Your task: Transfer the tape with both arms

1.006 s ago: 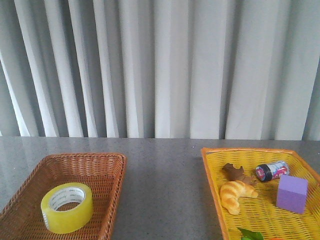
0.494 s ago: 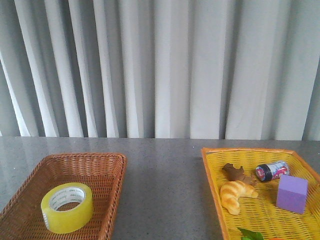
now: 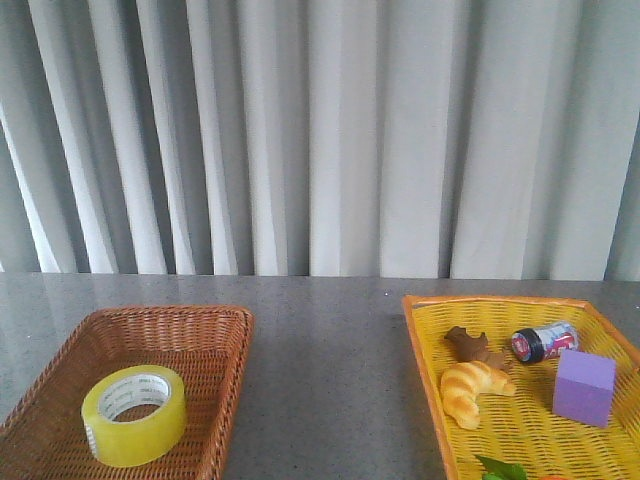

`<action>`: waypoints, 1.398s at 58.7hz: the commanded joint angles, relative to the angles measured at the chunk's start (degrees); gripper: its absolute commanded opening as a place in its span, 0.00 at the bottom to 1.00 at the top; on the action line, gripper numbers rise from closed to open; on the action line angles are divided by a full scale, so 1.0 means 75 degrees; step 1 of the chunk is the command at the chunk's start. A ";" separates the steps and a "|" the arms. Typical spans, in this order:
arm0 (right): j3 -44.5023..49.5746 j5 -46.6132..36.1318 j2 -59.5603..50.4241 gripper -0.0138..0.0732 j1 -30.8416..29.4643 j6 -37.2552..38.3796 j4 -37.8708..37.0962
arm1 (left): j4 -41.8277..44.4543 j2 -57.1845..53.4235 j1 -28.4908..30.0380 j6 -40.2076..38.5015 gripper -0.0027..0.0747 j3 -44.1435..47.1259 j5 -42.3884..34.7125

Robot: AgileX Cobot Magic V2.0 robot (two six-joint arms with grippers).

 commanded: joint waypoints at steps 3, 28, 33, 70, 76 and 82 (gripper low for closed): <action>-0.0207 -0.0358 -0.0025 0.15 -0.0046 0.0011 -0.0025 | -0.0041 -0.0204 0.0003 -0.0028 0.03 -0.0027 -0.0654; -0.0207 -0.0374 -0.0025 0.15 -0.0046 0.0018 -0.0026 | -0.0041 -0.0202 0.0003 -0.0028 0.03 -0.0035 -0.0582; -0.0207 -0.0374 -0.0025 0.15 -0.0046 0.0018 -0.0026 | -0.0041 -0.0202 0.0003 -0.0028 0.03 -0.0035 -0.0582; 0.2128 -0.3665 -0.2568 0.15 -0.1692 0.0029 -0.0561 | -0.0041 -0.0202 0.0003 -0.0028 0.03 -0.0035 -0.0572; 0.3360 -0.4850 -0.3682 0.15 -0.2365 0.0085 -0.0397 | -0.0041 -0.0202 0.0003 -0.0028 0.03 -0.0035 -0.0572; 0.4402 -0.5779 -0.4566 0.15 -0.2875 0.0162 -0.0142 | -0.0041 -0.0202 0.0003 -0.0028 0.03 -0.0035 -0.0572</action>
